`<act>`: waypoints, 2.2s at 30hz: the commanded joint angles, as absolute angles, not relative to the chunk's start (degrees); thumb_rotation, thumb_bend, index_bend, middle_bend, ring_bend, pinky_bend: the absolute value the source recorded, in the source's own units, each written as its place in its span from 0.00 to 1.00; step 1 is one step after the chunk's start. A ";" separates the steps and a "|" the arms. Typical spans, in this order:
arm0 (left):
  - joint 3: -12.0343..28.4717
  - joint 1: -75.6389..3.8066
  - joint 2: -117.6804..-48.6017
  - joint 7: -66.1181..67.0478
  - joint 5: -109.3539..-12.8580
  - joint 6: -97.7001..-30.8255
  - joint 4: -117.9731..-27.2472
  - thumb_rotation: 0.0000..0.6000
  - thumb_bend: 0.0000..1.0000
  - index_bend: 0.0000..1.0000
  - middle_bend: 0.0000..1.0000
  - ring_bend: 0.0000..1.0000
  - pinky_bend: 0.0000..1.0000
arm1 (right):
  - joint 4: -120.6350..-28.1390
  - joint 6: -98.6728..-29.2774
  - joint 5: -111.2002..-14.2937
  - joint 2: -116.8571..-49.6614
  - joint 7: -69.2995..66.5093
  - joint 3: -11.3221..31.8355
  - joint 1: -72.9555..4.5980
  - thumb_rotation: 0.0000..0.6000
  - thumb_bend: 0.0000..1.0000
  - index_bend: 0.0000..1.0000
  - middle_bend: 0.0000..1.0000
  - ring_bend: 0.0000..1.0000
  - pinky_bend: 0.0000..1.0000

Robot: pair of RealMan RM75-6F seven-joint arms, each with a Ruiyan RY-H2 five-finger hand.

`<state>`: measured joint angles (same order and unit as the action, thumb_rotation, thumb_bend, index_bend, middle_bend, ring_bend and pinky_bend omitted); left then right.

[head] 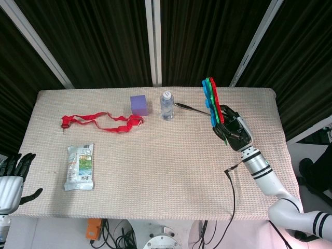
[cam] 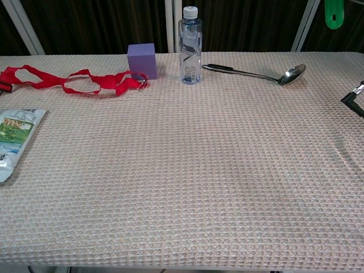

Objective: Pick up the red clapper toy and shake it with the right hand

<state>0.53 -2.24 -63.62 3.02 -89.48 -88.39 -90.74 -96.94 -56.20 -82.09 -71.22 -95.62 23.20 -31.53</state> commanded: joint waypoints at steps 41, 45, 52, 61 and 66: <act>0.38 -2.30 -64.42 2.47 -89.42 -88.07 -90.07 1.00 0.13 0.06 0.07 0.00 0.01 | -82.06 -57.52 -70.50 -92.91 -18.48 15.13 -35.02 1.00 0.33 0.69 0.61 0.78 0.99; 0.35 -2.42 -64.29 2.54 -89.77 -88.15 -90.26 1.00 0.13 0.06 0.07 0.00 0.01 | -79.70 -57.13 -69.87 -95.62 -15.71 14.71 -35.96 1.00 0.33 0.69 0.60 0.76 0.99; 0.09 -2.30 -64.07 2.50 -89.94 -88.19 -90.42 1.00 0.13 0.06 0.07 0.00 0.01 | -76.74 -56.69 -69.62 -98.49 -11.60 14.19 -37.19 1.00 0.28 0.60 0.50 0.53 0.87; 0.07 -2.25 -64.17 2.08 -89.97 -88.31 -89.90 1.00 0.13 0.06 0.07 0.00 0.01 | -79.07 -55.50 -67.81 -95.47 -2.73 13.35 -37.78 1.00 0.00 0.00 0.00 0.00 0.00; 0.08 -2.25 -64.21 2.07 -90.07 -88.44 -89.92 1.00 0.13 0.06 0.07 0.00 0.01 | -83.48 -58.46 -67.07 -92.47 2.33 13.27 -36.47 1.00 0.00 0.00 0.00 0.00 0.00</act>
